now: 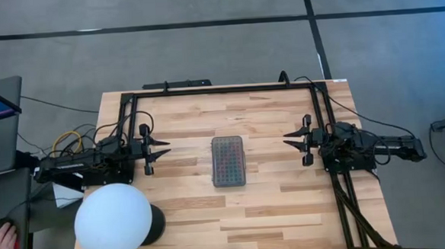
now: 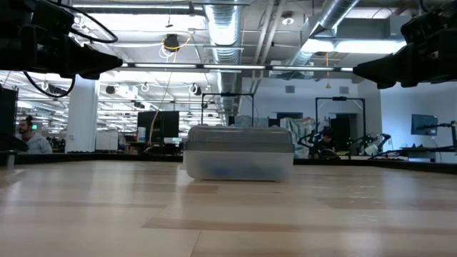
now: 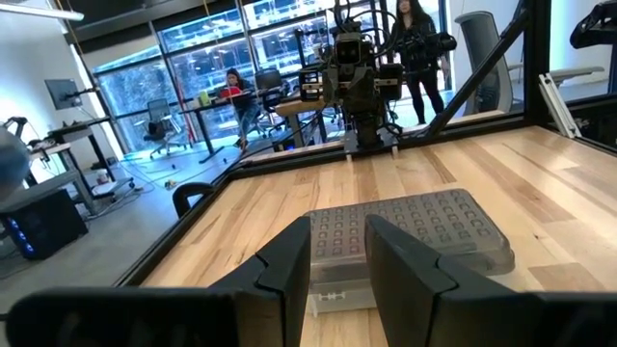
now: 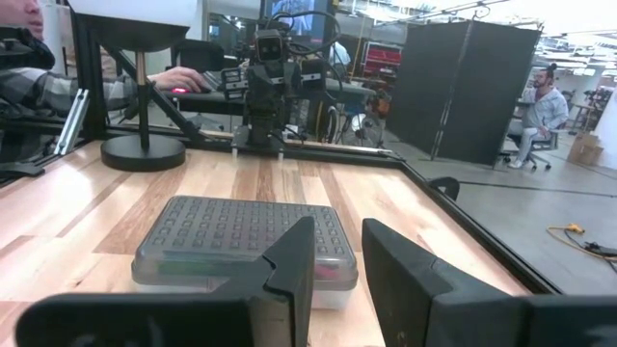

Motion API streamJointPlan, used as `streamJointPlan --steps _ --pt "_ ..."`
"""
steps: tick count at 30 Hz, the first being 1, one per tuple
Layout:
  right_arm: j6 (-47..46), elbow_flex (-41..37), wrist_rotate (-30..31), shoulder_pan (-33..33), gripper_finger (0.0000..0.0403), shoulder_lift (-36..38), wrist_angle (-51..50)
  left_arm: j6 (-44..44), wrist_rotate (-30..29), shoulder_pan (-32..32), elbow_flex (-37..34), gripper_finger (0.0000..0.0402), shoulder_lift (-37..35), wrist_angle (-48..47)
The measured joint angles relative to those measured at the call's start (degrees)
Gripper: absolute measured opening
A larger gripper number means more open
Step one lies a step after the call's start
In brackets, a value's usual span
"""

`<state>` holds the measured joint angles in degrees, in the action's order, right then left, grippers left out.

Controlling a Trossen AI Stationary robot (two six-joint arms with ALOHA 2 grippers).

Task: Pick & place school supplies into a supply box
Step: Return to Home Position

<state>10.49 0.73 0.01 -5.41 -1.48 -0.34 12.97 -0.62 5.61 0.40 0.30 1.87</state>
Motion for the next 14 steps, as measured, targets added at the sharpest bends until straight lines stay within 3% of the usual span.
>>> streamJointPlan --steps 14 --pt "-0.01 0.0 0.0 0.0 0.0085 0.0 0.0 0.03 0.0 0.0 0.0 0.0096 0.0 -0.01"
